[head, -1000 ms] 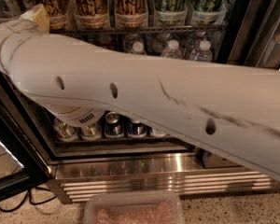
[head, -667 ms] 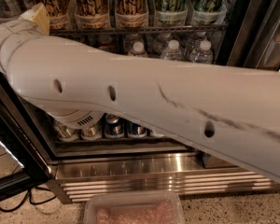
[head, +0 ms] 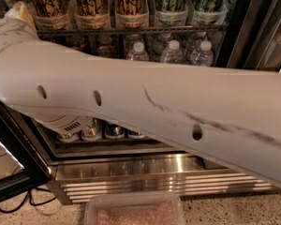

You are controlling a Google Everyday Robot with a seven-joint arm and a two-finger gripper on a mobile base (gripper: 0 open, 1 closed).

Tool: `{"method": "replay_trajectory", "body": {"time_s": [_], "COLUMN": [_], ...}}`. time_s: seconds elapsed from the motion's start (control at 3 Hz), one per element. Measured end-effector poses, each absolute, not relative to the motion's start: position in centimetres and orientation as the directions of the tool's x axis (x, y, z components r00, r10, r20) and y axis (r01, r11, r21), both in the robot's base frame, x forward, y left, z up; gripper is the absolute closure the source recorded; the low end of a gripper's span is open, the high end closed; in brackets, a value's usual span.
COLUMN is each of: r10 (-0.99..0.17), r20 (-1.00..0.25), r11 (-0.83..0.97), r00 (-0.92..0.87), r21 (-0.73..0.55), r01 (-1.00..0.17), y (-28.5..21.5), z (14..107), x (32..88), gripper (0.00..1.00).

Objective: Pick redbull can from top shelf of fridge

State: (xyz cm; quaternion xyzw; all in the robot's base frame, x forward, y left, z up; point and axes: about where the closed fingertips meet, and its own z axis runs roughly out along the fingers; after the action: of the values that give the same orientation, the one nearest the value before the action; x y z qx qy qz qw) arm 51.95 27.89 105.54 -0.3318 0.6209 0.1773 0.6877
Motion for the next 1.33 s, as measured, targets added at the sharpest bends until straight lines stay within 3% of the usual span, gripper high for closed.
{"method": "replay_trajectory", "body": {"time_s": [0.33, 1.33], "r10": [-0.177, -0.158], "r20": [-0.968, -0.98], "r11": [0.741, 0.873], "r00": [0.177, 0.117], "r21": [-0.249, -0.194], "r01": [-0.624, -0.448], "y": [28.07, 27.47], "z": [105.9, 105.78], "x": [52.13, 53.07], "gripper": [0.28, 0.25]}}
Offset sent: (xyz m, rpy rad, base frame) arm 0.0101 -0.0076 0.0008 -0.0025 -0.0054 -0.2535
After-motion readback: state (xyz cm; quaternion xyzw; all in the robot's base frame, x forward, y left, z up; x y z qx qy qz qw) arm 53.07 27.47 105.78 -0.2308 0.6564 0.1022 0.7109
